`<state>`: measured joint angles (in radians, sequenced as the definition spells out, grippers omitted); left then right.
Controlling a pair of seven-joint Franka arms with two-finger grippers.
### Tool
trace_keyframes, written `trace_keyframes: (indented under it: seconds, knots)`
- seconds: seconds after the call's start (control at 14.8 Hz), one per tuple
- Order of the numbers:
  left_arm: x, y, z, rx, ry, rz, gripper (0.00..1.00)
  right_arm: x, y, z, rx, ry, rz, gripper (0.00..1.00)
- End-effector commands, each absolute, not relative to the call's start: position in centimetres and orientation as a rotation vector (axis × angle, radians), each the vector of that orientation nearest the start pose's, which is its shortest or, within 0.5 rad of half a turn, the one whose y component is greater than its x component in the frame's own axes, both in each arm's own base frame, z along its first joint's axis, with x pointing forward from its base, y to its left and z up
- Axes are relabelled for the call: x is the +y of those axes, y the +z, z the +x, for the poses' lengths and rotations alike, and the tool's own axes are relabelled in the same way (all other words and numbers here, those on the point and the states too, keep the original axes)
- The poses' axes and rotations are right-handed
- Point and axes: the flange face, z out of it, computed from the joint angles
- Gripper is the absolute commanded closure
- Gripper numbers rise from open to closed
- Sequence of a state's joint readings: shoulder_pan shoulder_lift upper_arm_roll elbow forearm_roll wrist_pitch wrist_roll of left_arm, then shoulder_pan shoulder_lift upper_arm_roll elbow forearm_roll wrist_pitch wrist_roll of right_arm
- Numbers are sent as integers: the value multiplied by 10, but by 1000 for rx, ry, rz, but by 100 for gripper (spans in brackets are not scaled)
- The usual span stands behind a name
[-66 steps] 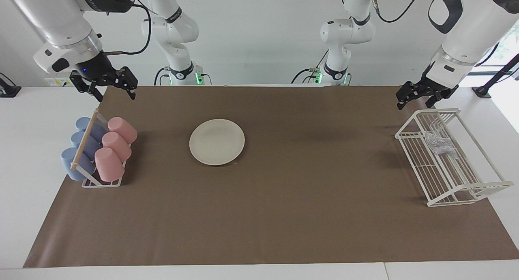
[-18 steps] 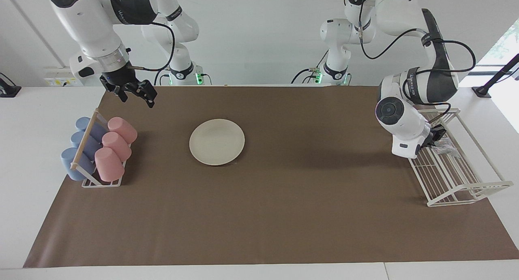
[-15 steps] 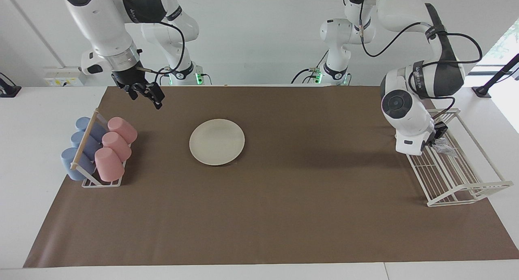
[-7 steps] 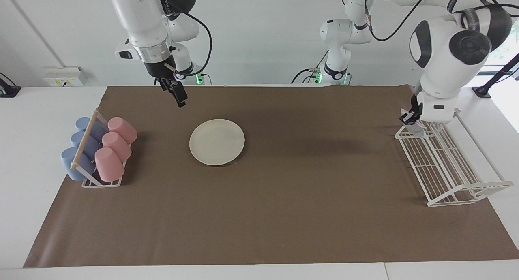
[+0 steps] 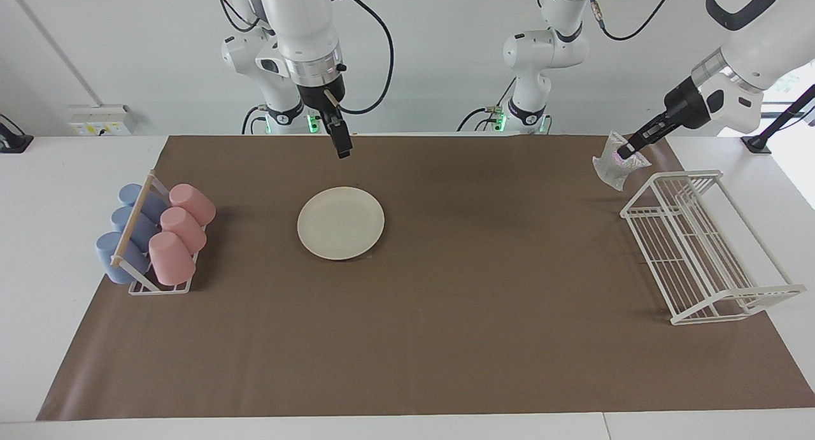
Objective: Wipe plate with sponge
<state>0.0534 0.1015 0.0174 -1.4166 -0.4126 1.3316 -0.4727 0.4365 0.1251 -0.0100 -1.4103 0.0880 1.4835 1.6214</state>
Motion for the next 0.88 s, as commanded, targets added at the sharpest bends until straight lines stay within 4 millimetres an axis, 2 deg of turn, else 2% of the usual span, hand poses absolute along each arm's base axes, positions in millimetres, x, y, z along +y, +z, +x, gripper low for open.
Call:
trace_keyframes:
  seconds: [0.0, 0.07, 0.27, 0.34, 0.47, 0.54, 0.68, 0.81]
  knots:
    - [-9, 614, 530, -739, 605, -3551, 100, 267, 625, 534, 1767, 184, -2599, 0]
    - [-13, 606, 521, -725, 621, -3611, 100, 267, 624, 532, 1765, 189, -2609, 0]
    - [-11, 574, 493, -1057, 577, -3771, 100, 265, 618, 524, 1785, 242, -2655, 0]
    - [-15, 566, 485, -1097, 586, -3788, 100, 265, 617, 521, 1784, 257, -2669, 0]
    - [-27, 560, 478, -1051, 592, -3848, 100, 270, 620, 516, 1775, 241, -2676, 0]
    - [-35, 557, 471, -1073, 588, -3901, 100, 279, 621, 513, 1754, 185, -2705, 0]
    - [-46, 543, 454, -1167, 533, -3972, 100, 280, 623, 520, 1777, 120, -2659, 0]
    - [-66, 531, 436, -1035, 458, -4070, 100, 287, 621, 518, 1907, 199, -2539, 0]
